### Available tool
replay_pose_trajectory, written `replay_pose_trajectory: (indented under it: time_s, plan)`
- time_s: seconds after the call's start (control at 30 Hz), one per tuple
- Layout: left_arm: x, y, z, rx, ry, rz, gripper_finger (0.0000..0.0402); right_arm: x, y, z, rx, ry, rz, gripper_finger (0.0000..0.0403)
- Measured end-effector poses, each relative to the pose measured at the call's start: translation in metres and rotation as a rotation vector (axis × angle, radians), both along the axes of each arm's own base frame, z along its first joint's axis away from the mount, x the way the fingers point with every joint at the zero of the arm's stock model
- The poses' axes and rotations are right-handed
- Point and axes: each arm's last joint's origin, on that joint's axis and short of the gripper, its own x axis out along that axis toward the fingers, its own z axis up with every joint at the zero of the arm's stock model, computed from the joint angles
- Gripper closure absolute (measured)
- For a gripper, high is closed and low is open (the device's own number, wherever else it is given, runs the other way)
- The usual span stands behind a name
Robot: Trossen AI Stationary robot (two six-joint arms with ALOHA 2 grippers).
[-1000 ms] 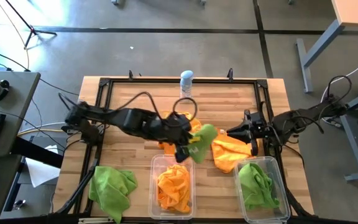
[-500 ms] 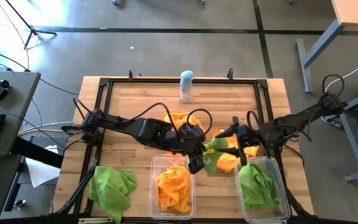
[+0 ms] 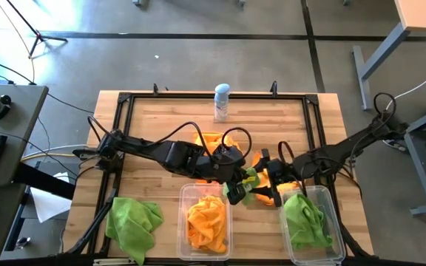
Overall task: Sort microfiber towel by color & place in baskets
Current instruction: Put the green towel into the right transparent bin
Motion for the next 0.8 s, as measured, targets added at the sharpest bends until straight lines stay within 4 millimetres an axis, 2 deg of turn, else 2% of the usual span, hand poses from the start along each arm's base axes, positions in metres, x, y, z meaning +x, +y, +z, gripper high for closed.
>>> replay_pose_trajectory:
  time_s: [0.1, 0.17, 0.3, 0.4, 0.47, 0.63, 0.8]
  plan:
    - [0.0003, -0.0003, 0.0005, -0.001, -0.006, -0.001, 0.0401, 0.0022, 0.0008, 0.0001, 0.012, -0.013, -0.002, 0.0168]
    - [0.0003, 0.0001, 0.0005, 0.009, -0.005, -0.004, 0.0399, 0.0023, 0.0005, -0.0002, 0.022, -0.008, -0.007, 0.0204]
    - [0.0004, 0.0004, 0.0005, 0.065, 0.000, -0.034, 0.0381, 0.0024, 0.0004, -0.0004, 0.037, -0.003, -0.011, 0.0302]
    - [0.0007, 0.0005, 0.0003, 0.036, 0.004, -0.054, 0.0356, 0.0020, 0.0003, -0.0023, 0.027, 0.015, -0.011, 0.0377]
    - [0.0010, 0.0009, 0.0002, 0.019, 0.007, -0.071, 0.0336, 0.0017, 0.0002, -0.0039, 0.014, 0.029, -0.010, 0.0389]
    - [0.0009, 0.0007, 0.0001, 0.042, 0.011, -0.096, 0.0281, 0.0015, 0.0001, -0.0048, 0.018, 0.039, -0.012, 0.0367]
    - [-0.0079, 0.0085, 0.0042, 0.104, 0.061, -0.126, 0.0240, -0.0014, 0.0042, -0.0078, 0.027, 0.074, 0.000, 0.0392]
